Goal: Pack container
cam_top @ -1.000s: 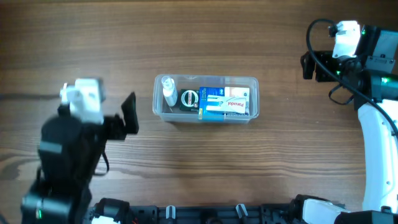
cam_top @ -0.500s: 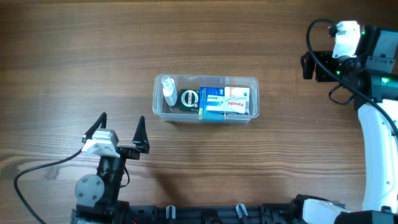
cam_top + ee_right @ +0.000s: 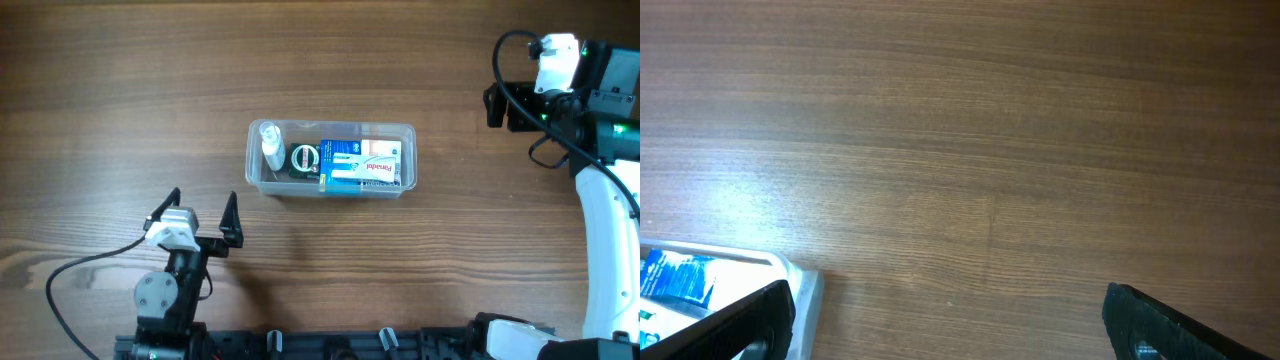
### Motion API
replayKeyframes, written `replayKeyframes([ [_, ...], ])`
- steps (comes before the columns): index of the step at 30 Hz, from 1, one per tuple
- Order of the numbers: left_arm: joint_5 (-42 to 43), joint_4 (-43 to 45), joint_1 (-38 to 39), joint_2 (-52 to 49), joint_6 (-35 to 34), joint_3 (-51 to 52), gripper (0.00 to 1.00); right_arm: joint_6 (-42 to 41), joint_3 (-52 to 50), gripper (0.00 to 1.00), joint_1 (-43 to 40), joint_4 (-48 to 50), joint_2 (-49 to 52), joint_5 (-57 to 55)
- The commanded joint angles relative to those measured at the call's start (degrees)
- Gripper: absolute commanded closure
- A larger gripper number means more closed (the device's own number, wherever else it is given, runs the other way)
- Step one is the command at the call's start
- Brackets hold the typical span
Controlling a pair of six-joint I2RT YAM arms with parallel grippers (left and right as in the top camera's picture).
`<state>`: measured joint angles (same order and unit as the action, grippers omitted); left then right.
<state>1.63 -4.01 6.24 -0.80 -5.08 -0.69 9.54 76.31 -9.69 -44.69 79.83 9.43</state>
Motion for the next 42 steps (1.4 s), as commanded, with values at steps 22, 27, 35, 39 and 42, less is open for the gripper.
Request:
replayKeyframes([
  [22,-0.2,-0.3,-0.4,0.6,1.8,0.4,0.0,0.6,0.1,0.0,0.0,0.1,0.3,1.0],
  [27,-0.2,-0.3,-0.4,0.6,1.8,0.4,0.0,0.6,0.1,0.0,0.0,0.1,0.3,1.0],
  [35,-0.2,-0.3,-0.4,0.6,1.8,0.4,0.0,0.6,0.1,0.0,0.0,0.1,0.3,1.0],
  [39,-0.2,-0.3,-0.4,0.6,1.8,0.4,0.0,0.6,0.1,0.0,0.0,0.1,0.3,1.0],
  [42,-0.2,-0.3,-0.4,0.6,1.8,0.4,0.0,0.6,0.1,0.0,0.0,0.1,0.3,1.0],
])
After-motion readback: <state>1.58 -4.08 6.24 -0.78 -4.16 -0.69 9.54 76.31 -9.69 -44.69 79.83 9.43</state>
